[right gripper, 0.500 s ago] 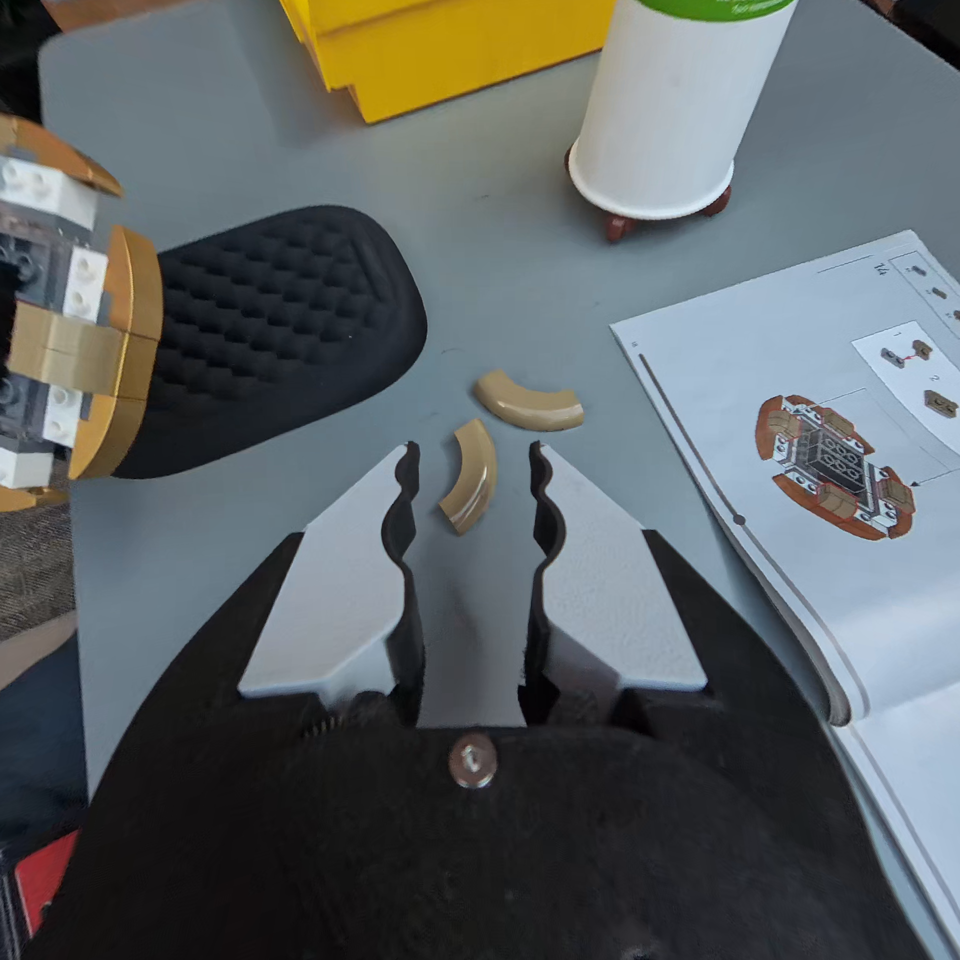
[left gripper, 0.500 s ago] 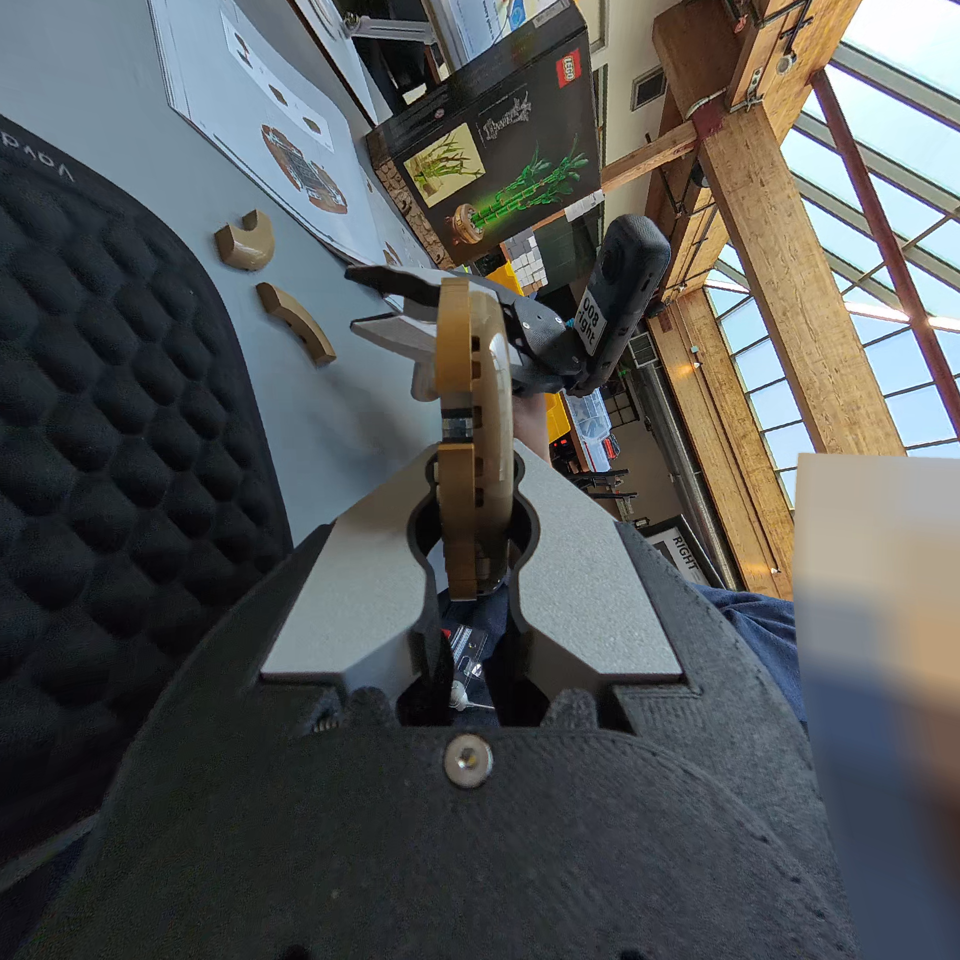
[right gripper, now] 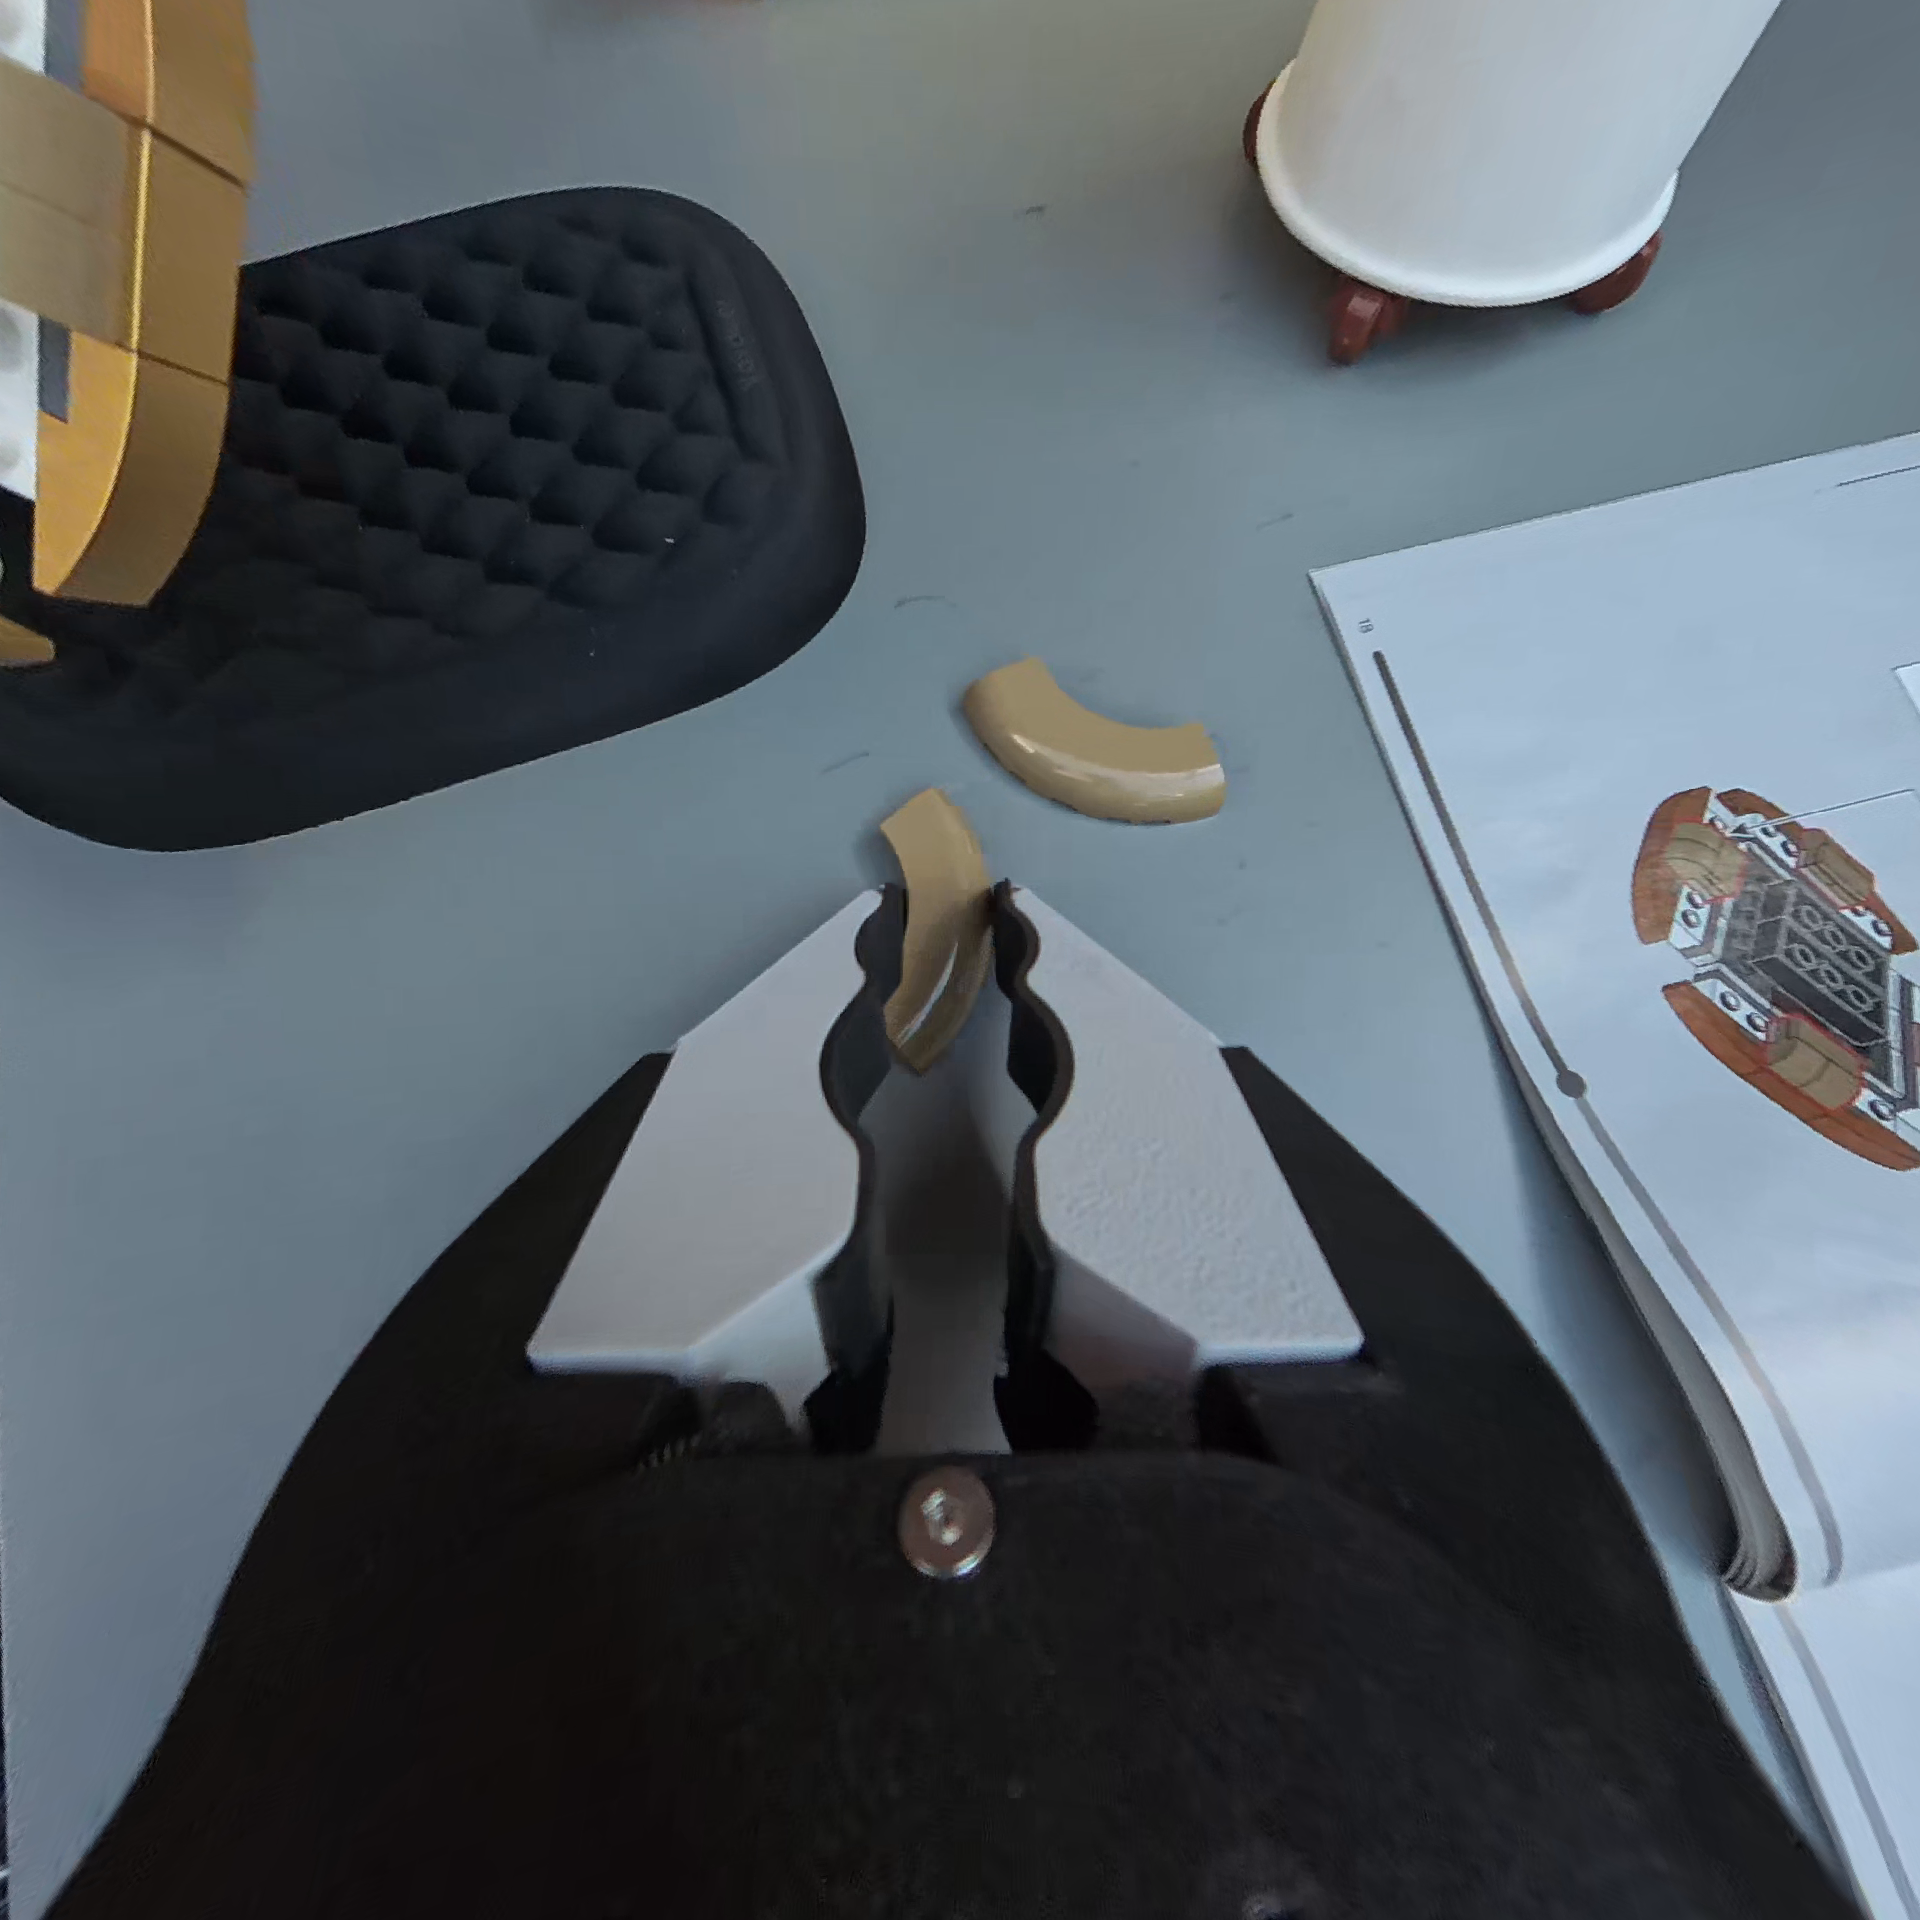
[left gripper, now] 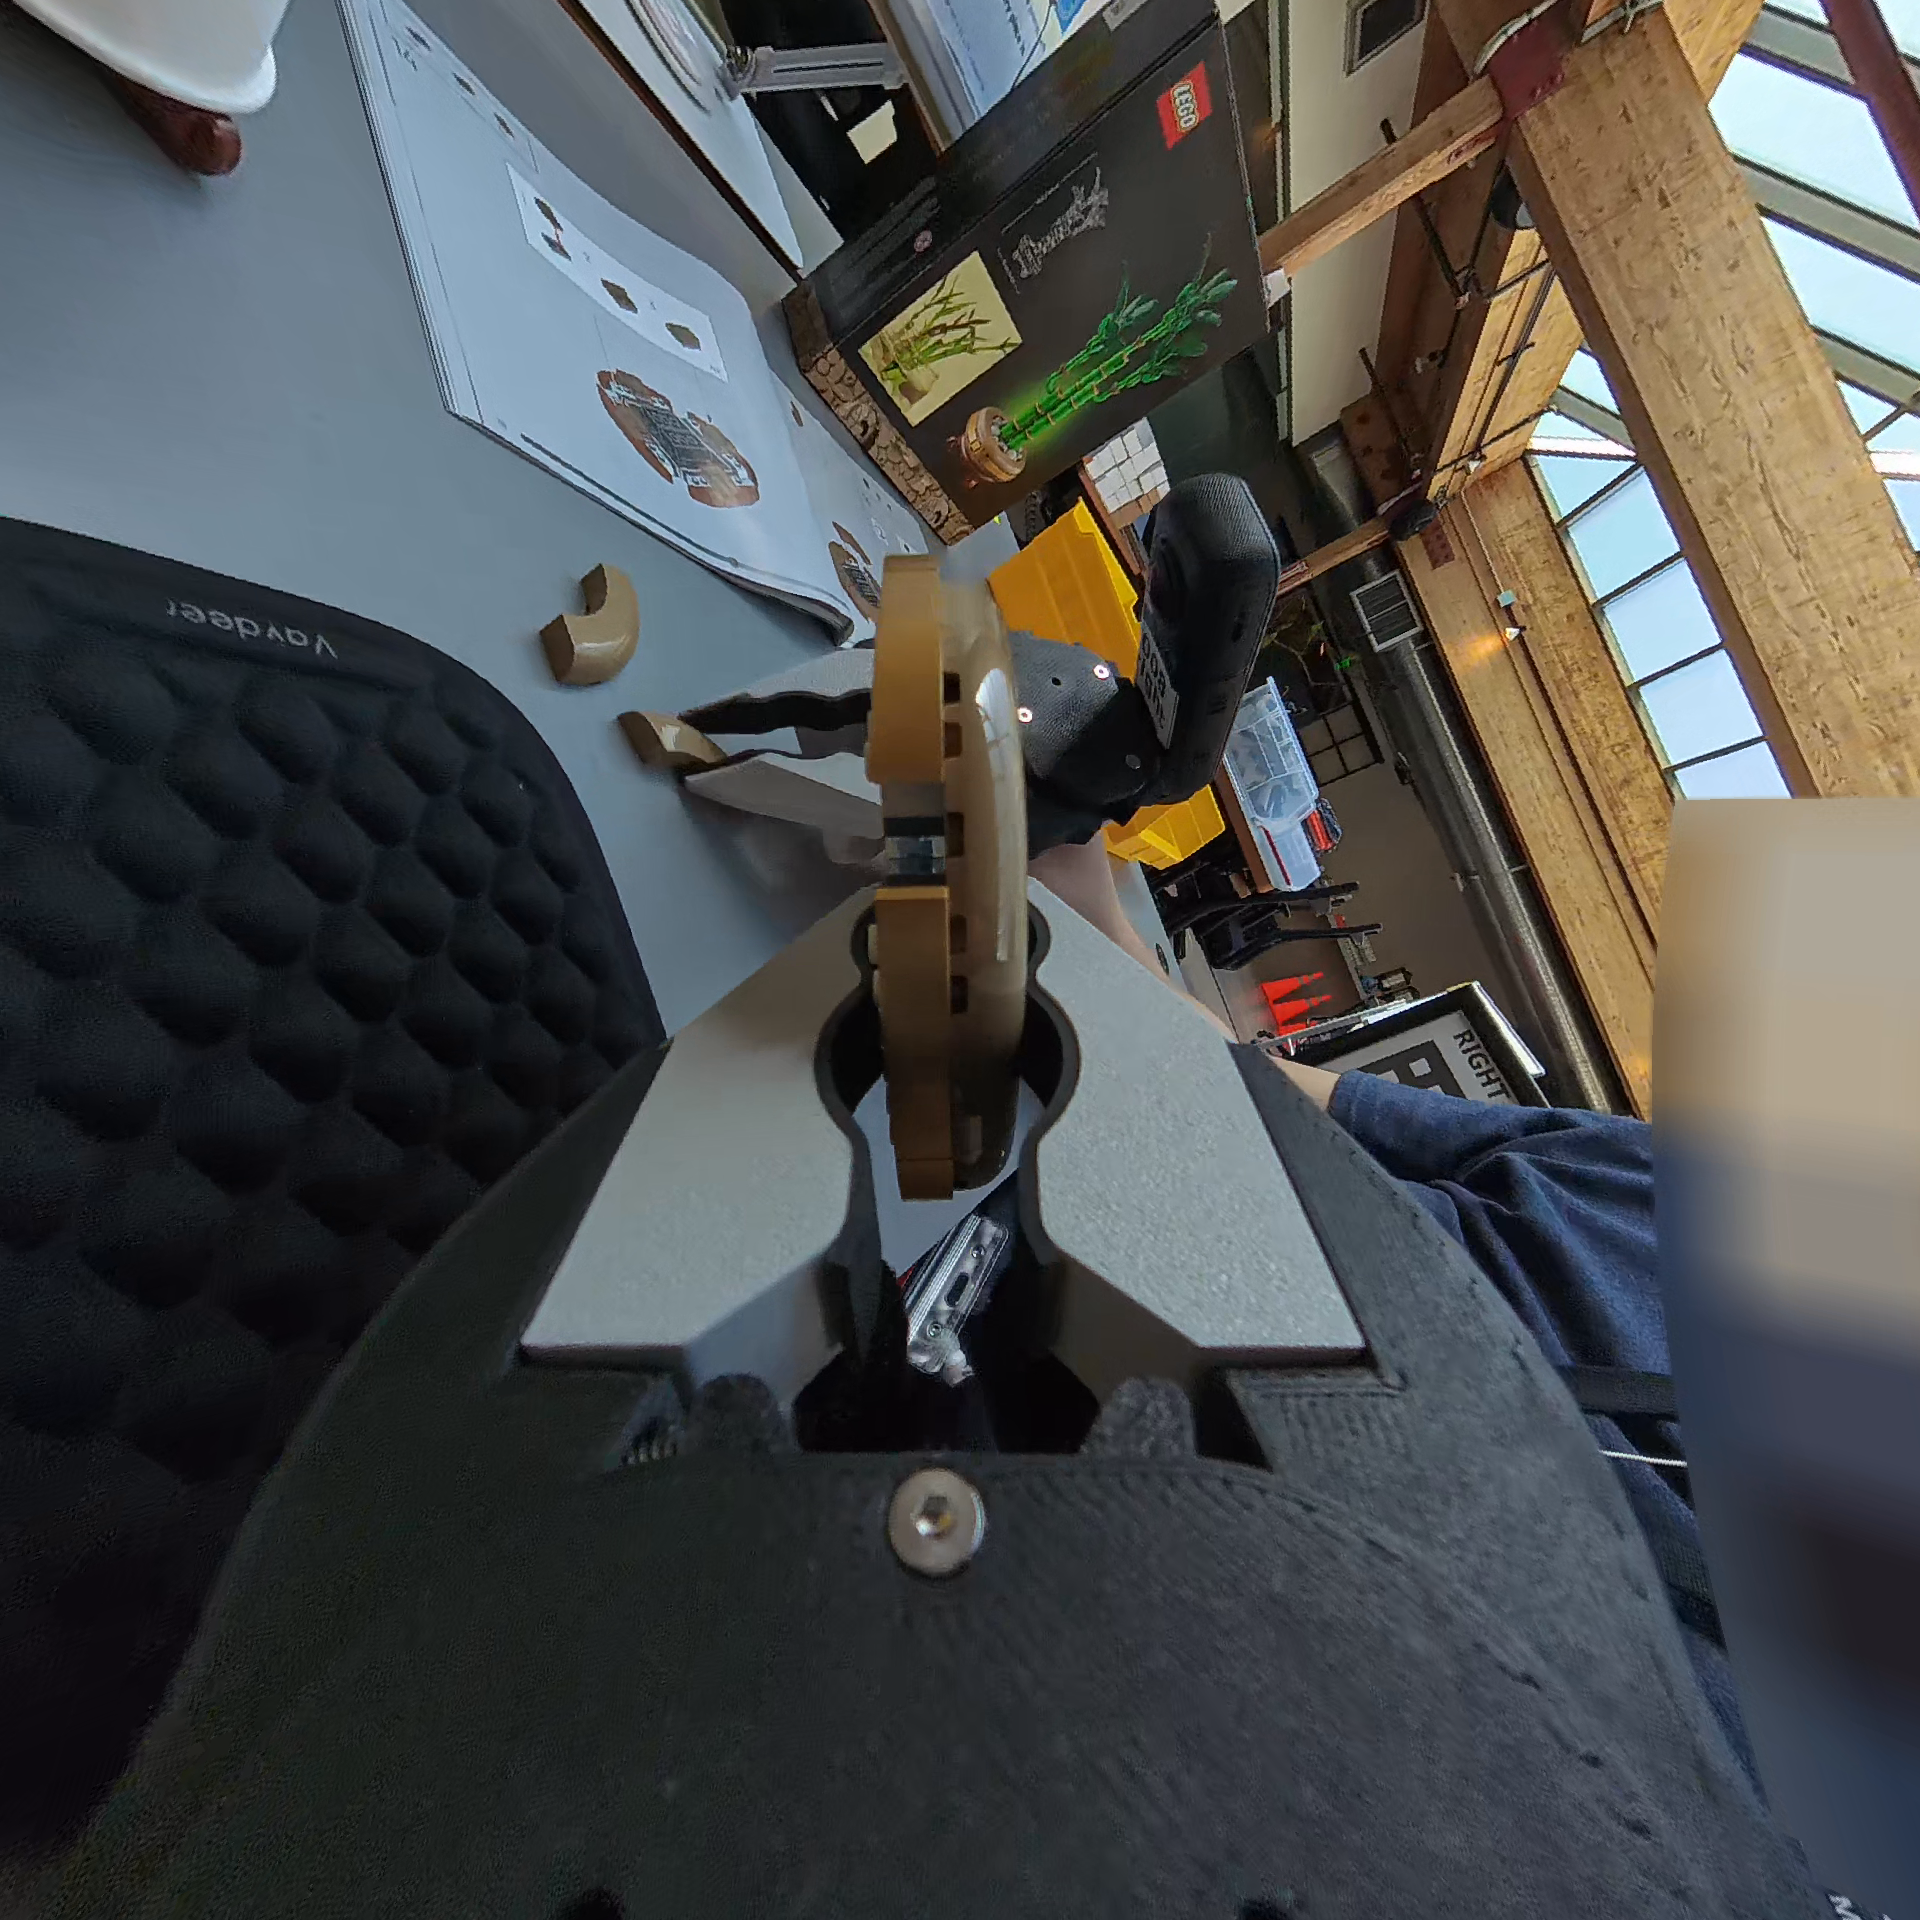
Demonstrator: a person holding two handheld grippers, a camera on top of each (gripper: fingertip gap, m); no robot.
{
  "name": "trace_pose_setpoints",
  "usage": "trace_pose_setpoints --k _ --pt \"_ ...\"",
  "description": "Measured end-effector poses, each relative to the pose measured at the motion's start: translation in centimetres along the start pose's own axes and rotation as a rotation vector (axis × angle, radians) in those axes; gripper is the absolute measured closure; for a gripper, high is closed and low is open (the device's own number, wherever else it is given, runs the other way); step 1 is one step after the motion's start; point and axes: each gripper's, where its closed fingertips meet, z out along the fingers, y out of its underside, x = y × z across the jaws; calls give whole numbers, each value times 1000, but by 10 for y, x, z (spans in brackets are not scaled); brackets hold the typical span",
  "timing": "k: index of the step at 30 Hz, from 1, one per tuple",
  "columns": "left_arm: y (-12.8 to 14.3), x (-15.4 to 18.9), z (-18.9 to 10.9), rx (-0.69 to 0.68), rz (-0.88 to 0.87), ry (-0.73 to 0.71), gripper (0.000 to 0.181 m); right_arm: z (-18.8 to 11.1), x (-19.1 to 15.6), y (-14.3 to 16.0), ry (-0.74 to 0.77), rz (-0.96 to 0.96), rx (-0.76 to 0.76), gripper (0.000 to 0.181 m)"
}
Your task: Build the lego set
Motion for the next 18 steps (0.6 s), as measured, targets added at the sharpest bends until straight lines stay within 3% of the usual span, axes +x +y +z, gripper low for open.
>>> trace_pose_setpoints --k 1,7,10,13,18 --pt "-1 0 -1 6 -4 15 162 0 -1 0 1 -6 -3 166" --pt "-2 -6 3 35 -63 79 162 -17 1 -3 -2 28 56 166" --pt "4 -10 13 14 -72 52 162 -60 9 -44 35 47 295 166" --pt "11 -10 29 -12 -82 49 162 -98 -8 -82 -17 -6 476 167" --pt "24 -4 53 -71 -91 79 162 -85 -33 -84 -47 -110 399 166"
